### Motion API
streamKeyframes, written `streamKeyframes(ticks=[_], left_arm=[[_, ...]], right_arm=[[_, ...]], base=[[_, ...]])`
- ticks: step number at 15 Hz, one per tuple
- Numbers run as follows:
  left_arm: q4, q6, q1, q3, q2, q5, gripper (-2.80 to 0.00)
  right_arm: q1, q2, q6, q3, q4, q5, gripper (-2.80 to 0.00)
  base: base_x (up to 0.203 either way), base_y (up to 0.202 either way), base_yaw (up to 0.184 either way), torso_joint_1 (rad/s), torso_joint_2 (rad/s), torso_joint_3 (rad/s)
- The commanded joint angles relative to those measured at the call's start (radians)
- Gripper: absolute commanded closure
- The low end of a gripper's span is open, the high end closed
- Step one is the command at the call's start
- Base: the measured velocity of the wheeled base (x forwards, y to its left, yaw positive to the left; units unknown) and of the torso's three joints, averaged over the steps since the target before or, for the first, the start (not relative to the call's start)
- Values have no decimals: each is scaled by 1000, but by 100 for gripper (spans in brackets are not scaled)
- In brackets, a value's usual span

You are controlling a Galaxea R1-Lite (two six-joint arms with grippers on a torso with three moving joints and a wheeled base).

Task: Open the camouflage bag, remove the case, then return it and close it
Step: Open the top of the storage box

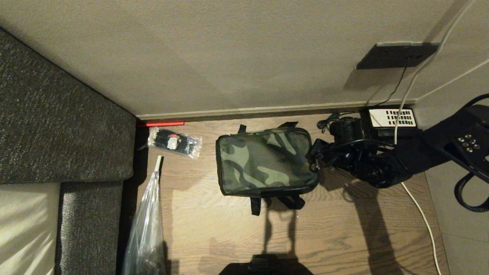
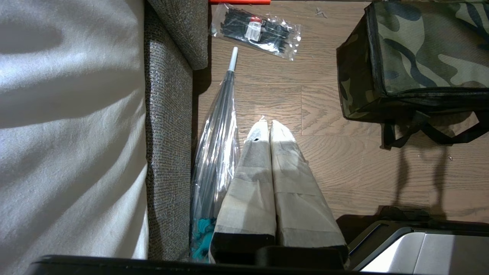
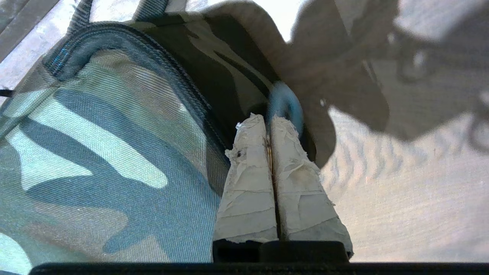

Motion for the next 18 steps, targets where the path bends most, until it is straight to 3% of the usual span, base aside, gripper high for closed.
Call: streamKeyframes(ticks=[1,18], left_arm=[[-2,0,0,2,0,0,0],[0,0,0,2,0,0,0]], right_arm=[[0,3,-32,1,-44,-1,0],[0,50,-239,-25,-344,-2,0]], base=[[0,0,0,0,0,0],[0,0,0,0,0,0]])
